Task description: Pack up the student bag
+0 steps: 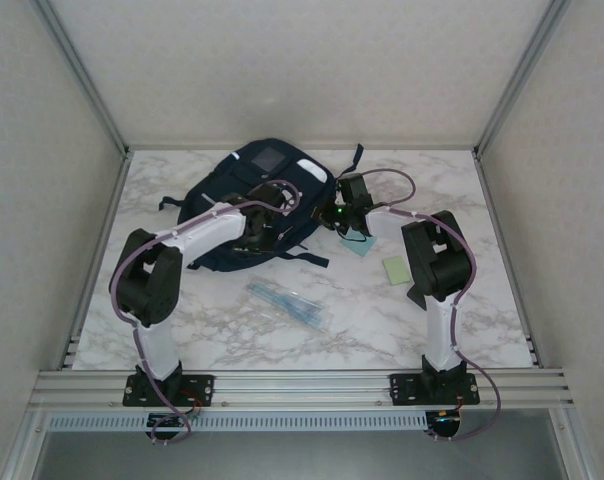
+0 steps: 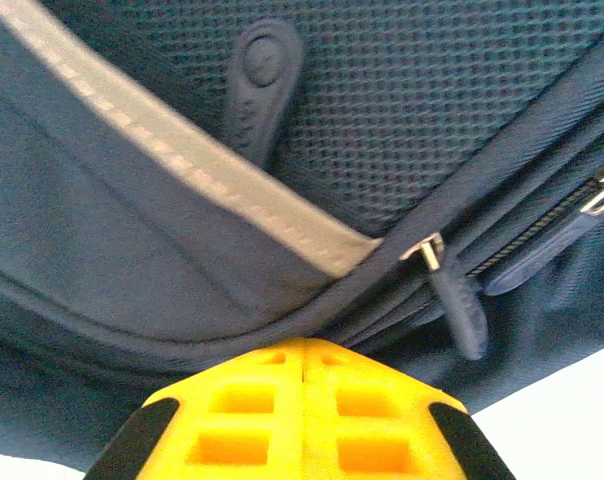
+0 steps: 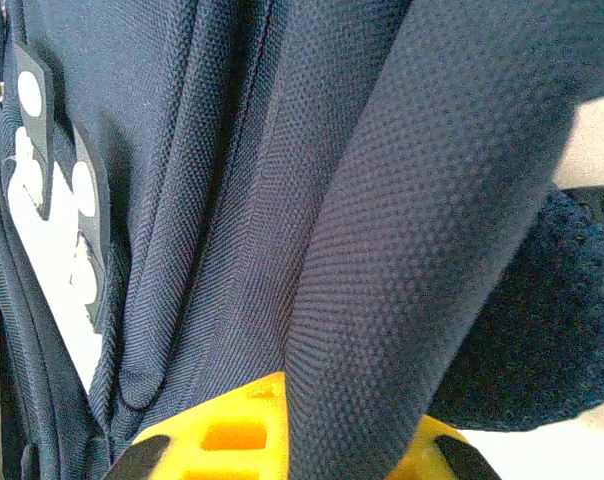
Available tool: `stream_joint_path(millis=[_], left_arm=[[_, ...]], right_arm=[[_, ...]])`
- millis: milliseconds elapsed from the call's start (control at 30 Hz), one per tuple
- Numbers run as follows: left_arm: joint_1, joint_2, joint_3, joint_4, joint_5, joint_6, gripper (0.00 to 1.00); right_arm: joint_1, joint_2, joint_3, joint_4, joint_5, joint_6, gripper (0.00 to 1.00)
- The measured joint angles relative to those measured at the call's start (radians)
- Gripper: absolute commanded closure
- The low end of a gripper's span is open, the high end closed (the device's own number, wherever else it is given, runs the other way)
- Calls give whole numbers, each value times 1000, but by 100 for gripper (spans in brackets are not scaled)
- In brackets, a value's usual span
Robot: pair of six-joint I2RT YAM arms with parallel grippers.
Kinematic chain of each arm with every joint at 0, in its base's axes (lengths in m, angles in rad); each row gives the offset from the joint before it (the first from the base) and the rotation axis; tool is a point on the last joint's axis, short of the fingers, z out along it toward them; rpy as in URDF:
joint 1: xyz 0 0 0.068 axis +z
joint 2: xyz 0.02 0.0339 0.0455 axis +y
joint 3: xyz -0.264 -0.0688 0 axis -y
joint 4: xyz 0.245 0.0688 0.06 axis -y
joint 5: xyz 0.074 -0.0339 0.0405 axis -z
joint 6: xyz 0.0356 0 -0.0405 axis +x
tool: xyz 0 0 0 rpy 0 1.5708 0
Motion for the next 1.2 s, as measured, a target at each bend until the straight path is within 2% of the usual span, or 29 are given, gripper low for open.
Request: stream_joint_path(millis=[67, 167, 233, 467, 700, 867, 1200], left_arm=[[9, -15, -16, 2, 13, -1, 97], [12, -28, -18, 16, 51, -12, 70], [5, -39, -14, 36, 87, -20, 64], [-51, -29, 69, 78, 137, -14, 66], [-74, 106, 153, 99, 124, 37, 73], [-77, 194, 184, 83, 67, 71, 64], [-105, 197, 176, 76, -83, 106, 58]], right_arm=[[0, 1, 3, -3, 0, 0, 100], [-2, 2, 4, -3, 0, 0, 100], [-3, 2, 5, -3, -2, -1, 100], [-3, 2, 5, -3, -4, -4, 100], [-6, 4, 5, -2, -14, -4, 100], [-8, 4, 5, -2, -20, -4, 100], [-7, 11, 9, 6, -34, -4, 100]])
